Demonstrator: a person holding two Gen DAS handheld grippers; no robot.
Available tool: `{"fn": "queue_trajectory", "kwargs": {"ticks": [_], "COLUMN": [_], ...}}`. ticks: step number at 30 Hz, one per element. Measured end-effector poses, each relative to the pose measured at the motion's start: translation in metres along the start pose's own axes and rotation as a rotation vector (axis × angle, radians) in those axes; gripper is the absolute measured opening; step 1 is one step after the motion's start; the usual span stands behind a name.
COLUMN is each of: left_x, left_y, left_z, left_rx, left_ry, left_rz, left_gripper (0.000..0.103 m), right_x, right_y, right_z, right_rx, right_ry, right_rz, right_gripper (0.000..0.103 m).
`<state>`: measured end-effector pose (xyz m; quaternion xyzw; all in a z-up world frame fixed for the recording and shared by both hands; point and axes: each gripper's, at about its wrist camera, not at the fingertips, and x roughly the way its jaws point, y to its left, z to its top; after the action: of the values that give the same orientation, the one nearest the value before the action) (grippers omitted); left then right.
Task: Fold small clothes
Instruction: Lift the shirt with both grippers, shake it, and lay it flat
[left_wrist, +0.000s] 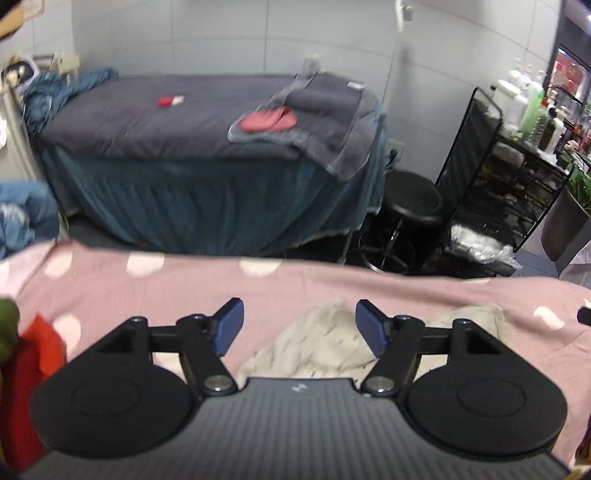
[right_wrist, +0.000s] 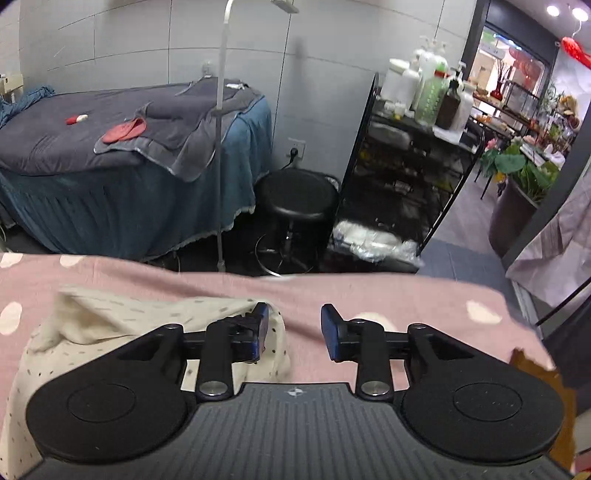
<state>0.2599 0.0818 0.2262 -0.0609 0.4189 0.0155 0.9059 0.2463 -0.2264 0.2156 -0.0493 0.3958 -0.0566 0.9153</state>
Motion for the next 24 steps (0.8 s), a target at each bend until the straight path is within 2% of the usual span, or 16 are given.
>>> {"fn": "queue_trajectory", "kwargs": {"ticks": [1,3,6,11,14,19,24], "left_x": [0.005,0.012,0.014,-0.013,-0.038,-0.086,-0.116], "left_y": [0.008,0.023,0.046,0.071,0.076,0.081,0.086], "left_z": [-0.007,-0.023,-0.053,-0.13,-0.176,-0.243,-0.281], "left_rx": [-0.017,-0.038,-0.047,0.004,0.016,-0.039,-0.118], "left_ry": [0.017,0.044,0.092,0.183,0.232,0.294,0.337], "left_rz": [-0.003,0.009,0.021,0.056,0.071,0.073,0.074], "left_gripper": [0.083,0.089,0.089,0.089,0.089,0.089,0.089], "right_x": [-0.002,-0.009,-0.012,-0.027,-0.043,-0.076,-0.11], "right_y": [-0.001,0.002,0.002,0.0,0.003,0.006,0.005], "right_z": [-0.009,-0.023,-0.046,-0.095,-0.129,-0.18,-0.216], "right_rx": [-0.005,-0.031,-0.051,-0.009,-0.038,-0.06,-0.139], "right_ry": [0.003,0.017,0.058,0.129,0.167,0.213,0.223], "right_rz": [0.026,0.07,0.085,0.147,0.173,0.2,0.196], "right_gripper": [0.055,0.055,0.055,0.055,0.055,0.055,0.055]}}
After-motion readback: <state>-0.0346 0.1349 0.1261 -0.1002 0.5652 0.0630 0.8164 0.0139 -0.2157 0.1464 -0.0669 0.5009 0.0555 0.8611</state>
